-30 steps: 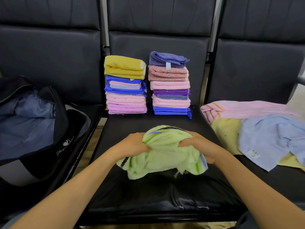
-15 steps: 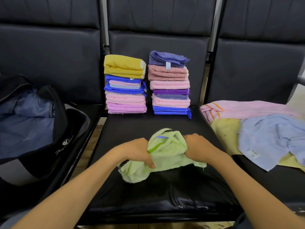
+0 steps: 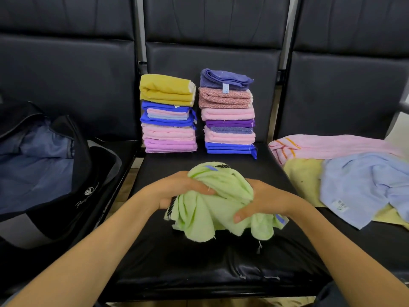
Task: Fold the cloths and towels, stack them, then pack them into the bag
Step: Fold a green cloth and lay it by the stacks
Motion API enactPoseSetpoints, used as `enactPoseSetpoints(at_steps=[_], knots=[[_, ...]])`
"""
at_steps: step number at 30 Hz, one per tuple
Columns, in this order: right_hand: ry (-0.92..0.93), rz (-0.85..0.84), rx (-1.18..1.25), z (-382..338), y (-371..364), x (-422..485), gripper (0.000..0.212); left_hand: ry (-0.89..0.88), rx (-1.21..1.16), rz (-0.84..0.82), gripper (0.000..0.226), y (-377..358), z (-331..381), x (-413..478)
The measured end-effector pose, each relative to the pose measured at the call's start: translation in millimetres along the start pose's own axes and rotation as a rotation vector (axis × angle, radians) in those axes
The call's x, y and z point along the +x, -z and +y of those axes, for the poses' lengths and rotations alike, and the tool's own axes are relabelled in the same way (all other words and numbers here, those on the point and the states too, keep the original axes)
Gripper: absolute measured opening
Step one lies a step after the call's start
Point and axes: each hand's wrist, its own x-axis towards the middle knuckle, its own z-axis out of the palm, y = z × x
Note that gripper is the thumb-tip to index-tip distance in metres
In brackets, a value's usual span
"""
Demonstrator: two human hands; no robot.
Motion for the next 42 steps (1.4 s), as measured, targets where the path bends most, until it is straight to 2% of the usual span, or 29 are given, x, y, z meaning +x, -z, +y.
enactPoseSetpoints(at_steps=[2,4,6,9,12,16,20,24,26,28,33,36,38,40,42], knots=[[-0.017,0.066,-0.298,1.0,-3.3,3.6,0.072,0.023,0.051,-0.081,0.040,-4.7,1.8,-3.0],[-0.042,0.140,-0.609,1.5,-5.9,9.6,0.063,0.053,0.196,-0.123,0.040,-11.1,-0.3,-2.1],[-0.025,0.257,-0.872,0.7,-10.0,14.3,0.042,0.085,0.397,-0.085,0.037,-17.9,-4.5,1.8],[0.003,0.375,-0.996,-0.6,-11.1,13.9,0.025,0.117,0.607,0.052,0.030,-19.4,-13.7,8.4],[-0.046,0.381,-0.978,1.9,-5.2,5.8,0.020,0.117,0.680,0.104,0.034,-11.4,-23.6,6.0],[-0.078,0.373,-0.787,5.7,-2.3,-5.7,0.015,0.059,0.593,0.090,0.028,-5.0,-29.0,-4.4],[-0.060,0.360,-0.548,-6.6,5.9,-17.7,0.027,-0.035,0.415,0.094,0.032,-6.8,-19.8,-22.8],[0.002,0.426,-0.529,-30.6,19.6,-32.5,0.048,-0.186,0.330,0.124,0.053,-1.9,4.8,-44.6],[0.040,0.446,-0.503,-53.3,29.2,-44.3,0.059,-0.227,0.341,0.148,0.052,1.6,21.7,-55.7],[0.069,0.445,-0.499,-78.0,40.6,-56.9,0.057,-0.252,0.447,0.218,0.050,2.2,42.1,-66.9],[0.124,0.428,-0.536,-133.9,65.8,-84.3,0.038,-0.286,0.760,0.399,0.049,3.6,104.1,-96.2],[0.078,0.396,-0.630,-150.2,78.1,-87.7,0.037,-0.238,0.903,0.404,0.054,9.8,127.1,-103.2],[0.014,0.360,-0.695,-149.1,81.2,-78.2,0.048,-0.192,1.028,0.437,0.055,11.7,129.3,-98.6],[-0.045,0.350,-0.788,-138.9,77.6,-60.2,0.053,-0.191,1.120,0.484,0.031,11.1,120.9,-86.2],[-0.071,0.436,-0.904,-127.3,68.8,-40.7,0.041,-0.240,1.211,0.602,0.012,11.8,106.5,-68.3]])
